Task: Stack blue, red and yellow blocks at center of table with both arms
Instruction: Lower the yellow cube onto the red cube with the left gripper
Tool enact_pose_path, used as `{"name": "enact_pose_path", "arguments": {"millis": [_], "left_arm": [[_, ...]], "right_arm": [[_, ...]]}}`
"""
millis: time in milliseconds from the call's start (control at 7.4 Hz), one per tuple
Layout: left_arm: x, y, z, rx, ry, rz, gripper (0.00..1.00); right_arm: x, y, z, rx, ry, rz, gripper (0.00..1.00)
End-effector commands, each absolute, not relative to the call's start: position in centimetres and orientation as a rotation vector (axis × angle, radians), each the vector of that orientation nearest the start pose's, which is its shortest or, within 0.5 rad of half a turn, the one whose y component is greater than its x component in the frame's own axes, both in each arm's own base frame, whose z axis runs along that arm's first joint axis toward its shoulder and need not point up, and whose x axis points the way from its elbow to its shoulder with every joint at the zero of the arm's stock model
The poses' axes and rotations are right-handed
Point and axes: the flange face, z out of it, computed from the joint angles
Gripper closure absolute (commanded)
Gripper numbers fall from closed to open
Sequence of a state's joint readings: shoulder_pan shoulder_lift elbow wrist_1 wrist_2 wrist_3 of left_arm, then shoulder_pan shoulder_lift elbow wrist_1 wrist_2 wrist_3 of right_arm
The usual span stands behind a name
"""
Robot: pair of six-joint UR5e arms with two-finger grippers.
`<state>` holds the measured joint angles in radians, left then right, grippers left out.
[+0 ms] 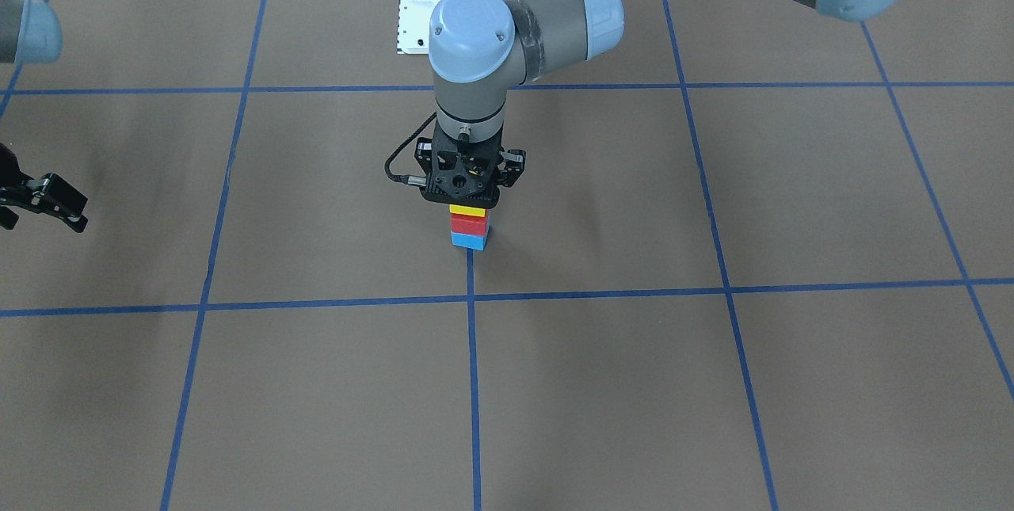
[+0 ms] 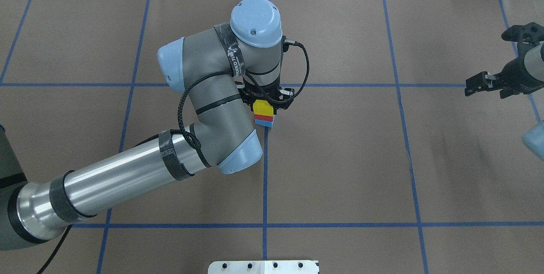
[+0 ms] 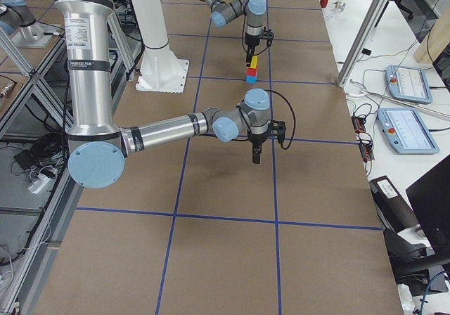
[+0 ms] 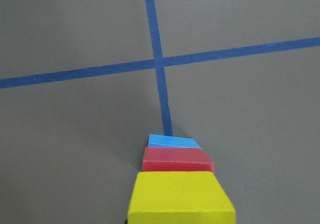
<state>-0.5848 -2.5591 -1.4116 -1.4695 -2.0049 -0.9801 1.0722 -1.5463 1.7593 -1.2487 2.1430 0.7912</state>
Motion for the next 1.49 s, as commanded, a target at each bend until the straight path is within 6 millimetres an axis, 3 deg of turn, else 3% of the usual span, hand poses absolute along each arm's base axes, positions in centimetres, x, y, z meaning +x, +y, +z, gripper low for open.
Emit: {"name": "enact_pose_path", "arguments": {"millis": [0,270,405,675,945,1350], "left_arm": [[57.89,-49.25,10.87,0.052,0.825,0.165,1.00],[58.00,-49.19,10.93,0.051,0.824,0.166,1.00],[58.08,-49.11,11.05,0.049,0.823,0.167,0.93],[58.23,-48.91,10.91,0.046,0.826,0.167,0.58],[58.41,-48.75,10.81,0.046,0.829,0.168,0.37],[58.36,-48.77,10.76,0.050,0.828,0.166,0.35]], "right_arm": [[-18.00,-49.67,52.63,0.080,-0.758,0.125,0.00],[-18.00,-49.67,52.63,0.080,-0.758,0.125,0.00],[-18.00,-49.67,52.63,0.080,-0.758,0.125,0.00],[-18.00,-49.67,52.63,0.080,-0.758,0.125,0.00],[-18.00,-49.67,52.63,0.080,-0.758,0.125,0.00],[-17.98,-49.63,52.79,0.077,-0.756,0.125,0.00]]}}
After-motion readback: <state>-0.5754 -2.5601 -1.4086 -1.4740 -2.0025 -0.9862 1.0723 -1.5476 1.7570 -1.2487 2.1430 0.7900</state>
